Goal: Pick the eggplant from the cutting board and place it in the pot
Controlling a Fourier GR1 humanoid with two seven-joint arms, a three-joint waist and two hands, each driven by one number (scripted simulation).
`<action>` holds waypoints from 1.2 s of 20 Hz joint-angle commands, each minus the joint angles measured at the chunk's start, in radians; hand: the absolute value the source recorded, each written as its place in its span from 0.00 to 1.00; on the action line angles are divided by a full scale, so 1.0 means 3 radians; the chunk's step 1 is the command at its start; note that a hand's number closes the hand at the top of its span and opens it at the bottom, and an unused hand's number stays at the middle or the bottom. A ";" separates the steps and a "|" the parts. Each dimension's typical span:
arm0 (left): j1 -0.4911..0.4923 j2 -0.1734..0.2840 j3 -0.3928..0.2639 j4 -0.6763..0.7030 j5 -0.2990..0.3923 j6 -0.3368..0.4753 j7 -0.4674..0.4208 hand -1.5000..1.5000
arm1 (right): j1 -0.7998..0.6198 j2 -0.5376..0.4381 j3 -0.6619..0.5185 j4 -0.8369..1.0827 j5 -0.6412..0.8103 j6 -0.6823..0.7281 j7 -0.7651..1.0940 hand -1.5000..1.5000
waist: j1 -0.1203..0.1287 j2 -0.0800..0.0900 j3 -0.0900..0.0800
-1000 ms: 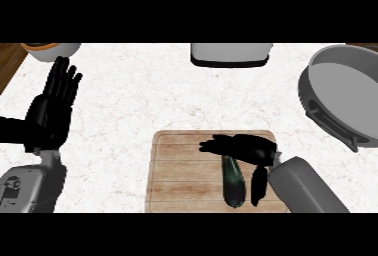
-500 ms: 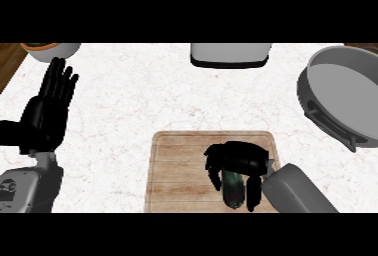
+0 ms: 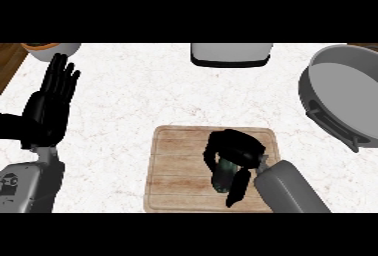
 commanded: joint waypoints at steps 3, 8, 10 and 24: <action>0.0028 0.0020 0.0008 0.0017 -0.0002 -0.0035 -0.0054 0.50 | -0.0447 0.0285 -0.0638 0.0287 0.0499 -0.0708 0.1594 1.00 | 0.0053 0.0032 -0.0008; -0.0061 -0.0076 -0.0098 0.0039 -0.0022 -0.0034 -0.0063 0.50 | -0.0992 0.0427 -0.0762 0.0438 0.0729 -0.1260 0.2805 1.00 | 0.0199 0.0053 0.0008; -0.0084 -0.0055 -0.0088 0.0104 -0.0012 -0.0073 -0.0075 0.50 | -0.1156 0.0429 -0.0762 0.0394 0.0840 -0.1580 0.3214 1.00 | 0.0177 0.0046 0.0008; 0.0000 -0.0126 -0.0120 0.0111 -0.0123 0.0017 -0.0127 0.50 | -0.1876 0.0168 -0.1037 0.0424 0.2192 -0.2191 0.4850 1.00 | -0.0009 0.0012 0.0015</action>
